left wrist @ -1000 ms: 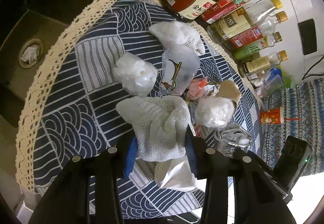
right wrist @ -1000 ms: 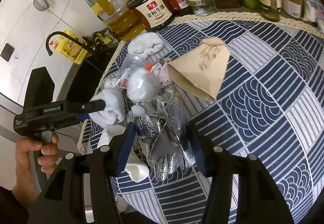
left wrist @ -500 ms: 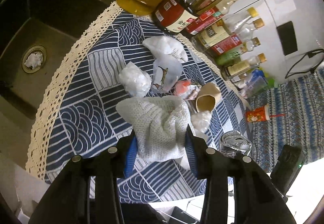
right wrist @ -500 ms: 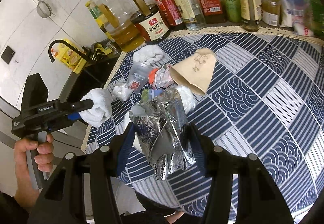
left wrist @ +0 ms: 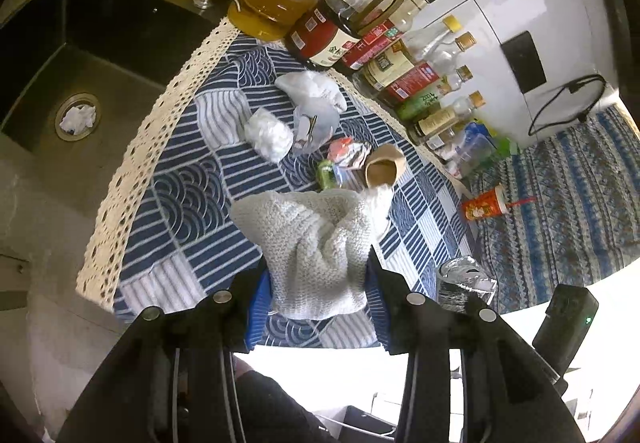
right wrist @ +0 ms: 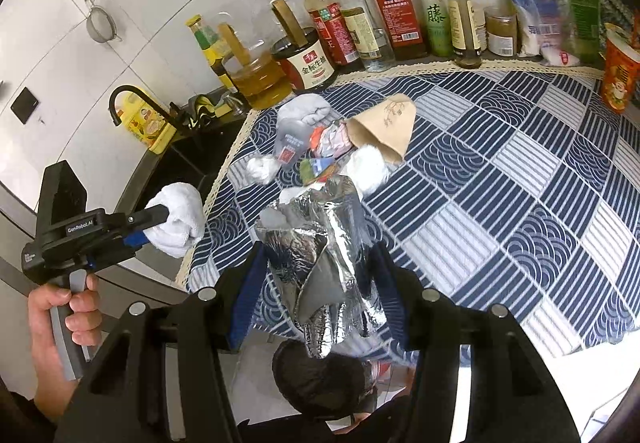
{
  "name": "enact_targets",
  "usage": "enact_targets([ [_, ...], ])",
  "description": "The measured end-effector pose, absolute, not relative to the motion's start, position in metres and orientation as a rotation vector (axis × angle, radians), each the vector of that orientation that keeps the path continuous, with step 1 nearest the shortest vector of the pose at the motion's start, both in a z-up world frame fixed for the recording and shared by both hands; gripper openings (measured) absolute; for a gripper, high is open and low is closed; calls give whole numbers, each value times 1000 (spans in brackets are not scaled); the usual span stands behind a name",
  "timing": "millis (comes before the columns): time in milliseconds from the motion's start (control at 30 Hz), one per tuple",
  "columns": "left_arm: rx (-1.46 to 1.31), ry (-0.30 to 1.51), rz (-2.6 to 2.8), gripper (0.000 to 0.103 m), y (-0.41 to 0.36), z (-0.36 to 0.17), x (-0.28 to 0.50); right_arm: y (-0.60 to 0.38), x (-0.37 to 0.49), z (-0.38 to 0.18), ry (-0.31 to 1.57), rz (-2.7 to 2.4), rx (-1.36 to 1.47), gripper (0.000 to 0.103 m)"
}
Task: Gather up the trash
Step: 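Carry the cloth and foil down toward the black trash bin with both tools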
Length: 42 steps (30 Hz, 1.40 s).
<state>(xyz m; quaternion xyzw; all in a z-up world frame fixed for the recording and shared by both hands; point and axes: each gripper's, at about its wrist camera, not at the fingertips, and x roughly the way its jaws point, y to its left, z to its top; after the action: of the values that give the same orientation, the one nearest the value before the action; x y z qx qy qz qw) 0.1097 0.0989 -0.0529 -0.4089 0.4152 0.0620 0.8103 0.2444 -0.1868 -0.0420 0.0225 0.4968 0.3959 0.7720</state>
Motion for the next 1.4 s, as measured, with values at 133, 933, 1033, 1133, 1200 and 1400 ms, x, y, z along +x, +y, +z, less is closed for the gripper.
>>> enact_targets([
  [133, -863, 898, 116, 40, 94, -55, 92, -188, 219, -37, 1065, 860, 57, 54],
  [933, -905, 966, 116, 40, 73, -96, 0, -175, 128, -65, 1146, 913, 61, 54],
  [1033, -915, 980, 115, 40, 72, -103, -6, -169, 124, -74, 1178, 923, 63, 54],
  [1133, -924, 1006, 118, 40, 71, -113, -10, -163, 118, -86, 1210, 931, 52, 54],
  [1200, -929, 1025, 131, 40, 70, -122, -14, -159, 115, -94, 1234, 933, 41, 54],
  [1400, -955, 1069, 151, 40, 66, -146, -24, -150, 104, -119, 1300, 936, 12, 54],
])
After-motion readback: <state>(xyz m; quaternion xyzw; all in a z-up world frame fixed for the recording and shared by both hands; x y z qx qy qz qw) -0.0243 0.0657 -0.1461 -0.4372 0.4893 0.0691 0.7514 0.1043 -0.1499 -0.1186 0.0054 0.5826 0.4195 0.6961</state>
